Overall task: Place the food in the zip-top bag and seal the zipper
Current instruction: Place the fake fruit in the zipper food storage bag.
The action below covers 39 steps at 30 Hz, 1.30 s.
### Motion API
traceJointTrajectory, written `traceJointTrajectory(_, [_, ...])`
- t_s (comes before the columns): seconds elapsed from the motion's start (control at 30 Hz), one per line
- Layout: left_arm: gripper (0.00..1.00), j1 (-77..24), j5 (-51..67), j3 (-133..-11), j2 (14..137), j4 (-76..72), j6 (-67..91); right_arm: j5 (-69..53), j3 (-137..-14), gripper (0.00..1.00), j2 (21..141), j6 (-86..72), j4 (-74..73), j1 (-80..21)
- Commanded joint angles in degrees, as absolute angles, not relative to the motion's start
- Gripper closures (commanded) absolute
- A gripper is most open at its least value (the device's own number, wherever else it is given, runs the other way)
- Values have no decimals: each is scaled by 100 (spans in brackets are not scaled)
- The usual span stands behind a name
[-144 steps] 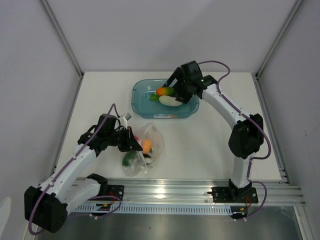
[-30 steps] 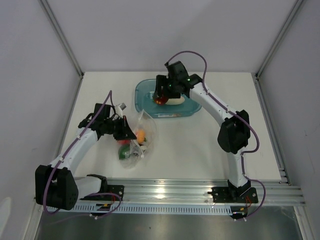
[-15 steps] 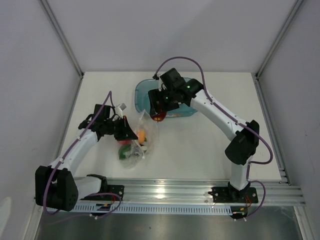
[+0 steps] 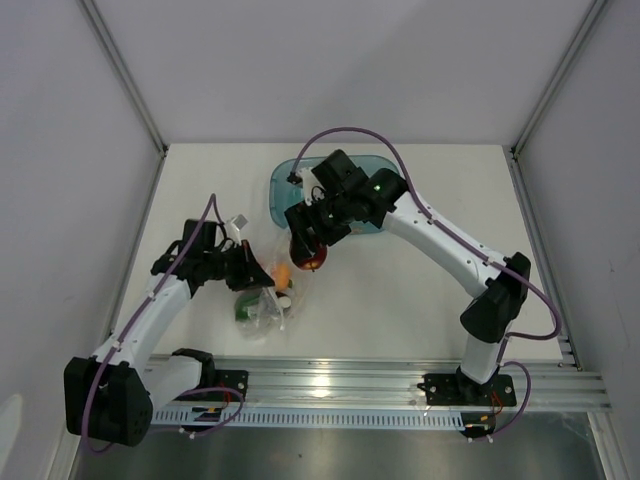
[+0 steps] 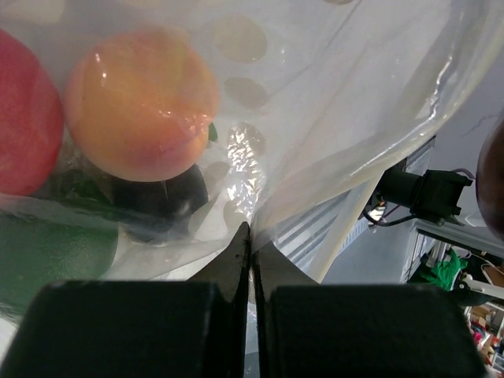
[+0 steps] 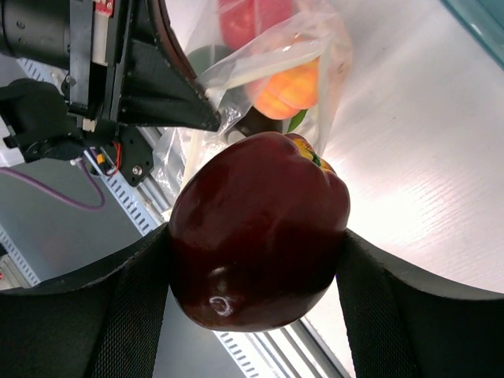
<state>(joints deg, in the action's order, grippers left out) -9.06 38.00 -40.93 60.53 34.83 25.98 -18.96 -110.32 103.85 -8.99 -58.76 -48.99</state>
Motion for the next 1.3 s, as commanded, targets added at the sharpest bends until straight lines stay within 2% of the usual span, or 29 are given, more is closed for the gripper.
traceJointTrajectory(0.0, [100,-853,3823,-4087,5801,3428,2768,-1987,-10978,100,9967,-712,-5907,-5088])
traceJointTrajectory(0.33, [99,-853,3929,-4438,5757,3621,2786,-1811,-11487,100,10450,-571,-5942,-5387])
traceJointTrajectory(0.5, [99,-861,4060,-4544,5748,3612,2812,-1617,-11312,99,10608,-939,-5713,-5484])
traceJointTrajectory(0.67, [100,-853,4149,-4631,5555,3700,2778,-1486,-11276,84,10757,-1072,-5546,-5598])
traceJointTrajectory(0.73, [99,-853,4105,-4702,5467,3770,2733,-1424,-11425,82,10915,-1081,-5607,-5625])
traceJointTrajectory(0.8, [99,-853,4043,-4763,5423,3814,2812,-1380,-11496,73,10969,-1055,-5651,-5660])
traceJointTrajectory(0.83, [100,-853,4052,-4807,5371,3849,2856,-1380,-11505,62,10986,-1011,-5651,-5678])
traceJointTrajectory(0.9, [99,-853,4078,-4851,5309,3858,2953,-1345,-11549,49,11048,-958,-5756,-5686])
traceJointTrajectory(0.93, [100,-853,4061,-4860,5282,3858,2971,-1197,-11566,36,11074,-923,-5809,-5687])
traceJointTrajectory(1.03, [99,-853,3754,-4869,5116,3797,3119,-967,-11470,16,10995,-686,-5880,-5695])
traceJointTrajectory(1.07, [99,-853,3675,-4930,5080,3823,3190,-845,-11548,1,10960,-572,-6002,-5695])
traceJointTrajectory(1.27, [99,-853,3341,-5159,5036,4253,3314,-686,-11118,1,10372,-730,-5756,-5616])
